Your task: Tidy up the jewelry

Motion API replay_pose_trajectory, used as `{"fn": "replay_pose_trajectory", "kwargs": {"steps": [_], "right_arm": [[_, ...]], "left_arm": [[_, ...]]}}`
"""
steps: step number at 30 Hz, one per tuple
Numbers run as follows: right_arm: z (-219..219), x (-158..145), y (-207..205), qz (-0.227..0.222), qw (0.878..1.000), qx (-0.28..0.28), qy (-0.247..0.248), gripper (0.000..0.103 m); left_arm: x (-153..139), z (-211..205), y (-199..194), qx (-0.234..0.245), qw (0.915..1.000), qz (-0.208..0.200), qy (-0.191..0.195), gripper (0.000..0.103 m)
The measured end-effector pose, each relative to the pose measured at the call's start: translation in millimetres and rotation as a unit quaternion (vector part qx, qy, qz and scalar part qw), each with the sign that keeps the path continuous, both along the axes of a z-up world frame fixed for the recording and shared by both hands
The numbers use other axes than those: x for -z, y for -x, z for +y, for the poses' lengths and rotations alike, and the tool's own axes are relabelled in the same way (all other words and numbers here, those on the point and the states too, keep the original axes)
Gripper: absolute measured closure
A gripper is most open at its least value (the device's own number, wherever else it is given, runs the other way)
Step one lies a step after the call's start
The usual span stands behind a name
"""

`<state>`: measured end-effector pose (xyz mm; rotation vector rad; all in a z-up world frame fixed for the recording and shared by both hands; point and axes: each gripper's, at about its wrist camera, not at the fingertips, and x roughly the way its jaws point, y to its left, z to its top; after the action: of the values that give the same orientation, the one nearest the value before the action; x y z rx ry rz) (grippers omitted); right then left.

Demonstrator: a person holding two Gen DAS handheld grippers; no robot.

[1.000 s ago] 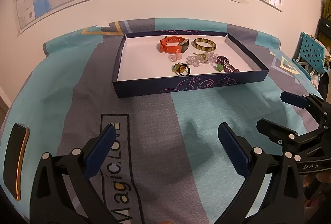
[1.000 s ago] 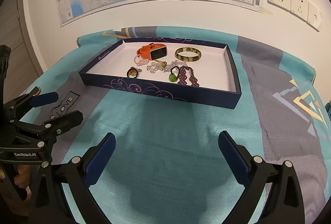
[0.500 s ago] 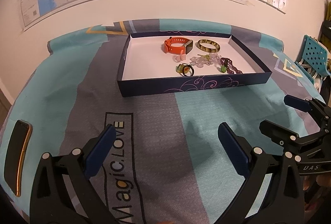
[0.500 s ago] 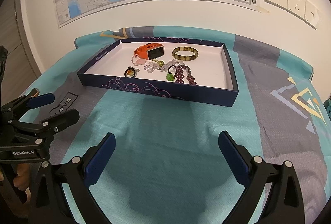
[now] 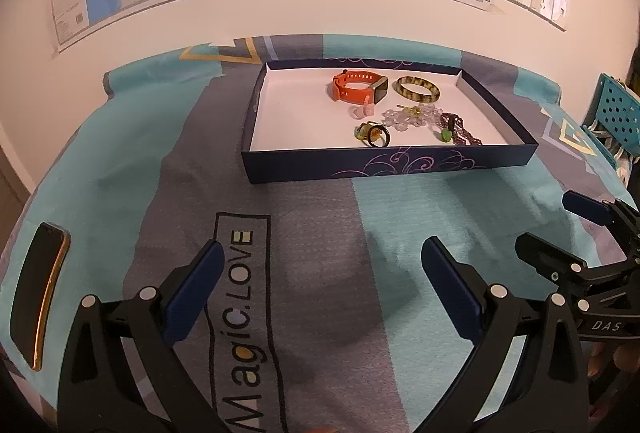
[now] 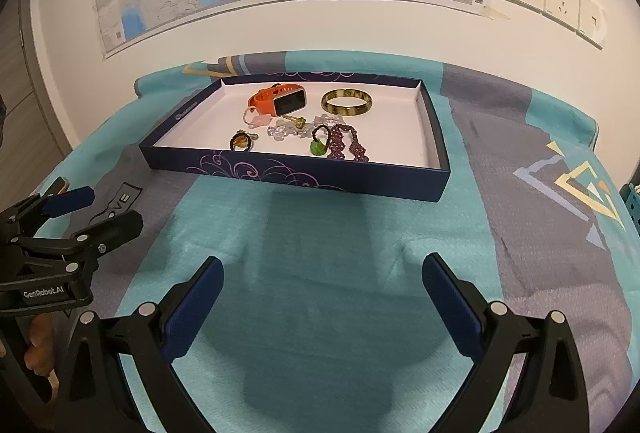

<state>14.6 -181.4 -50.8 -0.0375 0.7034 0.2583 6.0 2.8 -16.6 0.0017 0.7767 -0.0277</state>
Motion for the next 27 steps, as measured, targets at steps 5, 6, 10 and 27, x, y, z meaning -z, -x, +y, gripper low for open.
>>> {"fn": "replay_pose_trajectory", "kwargs": {"steps": [5,6,10,27], "right_arm": [[0.6,-0.2,0.3,-0.001,1.0,0.0,0.0,0.007],[0.7,-0.2,0.3,-0.001,1.0,0.0,0.0,0.007],[0.6,-0.3,0.3,-0.001,1.0,0.0,-0.001,0.007],[0.7,0.1,-1.7,0.003,1.0,0.002,-0.004,0.007]], "left_arm": [[-0.2,-0.7,-0.2,-0.003,1.0,0.0,-0.001,0.006],[-0.1,-0.6,-0.3,-0.003,1.0,0.0,-0.001,0.006],[-0.5,-0.8,-0.7,-0.003,1.0,0.001,0.0,0.006],[0.5,-6.3,-2.3,0.006,1.0,0.002,0.0,0.006]]}}
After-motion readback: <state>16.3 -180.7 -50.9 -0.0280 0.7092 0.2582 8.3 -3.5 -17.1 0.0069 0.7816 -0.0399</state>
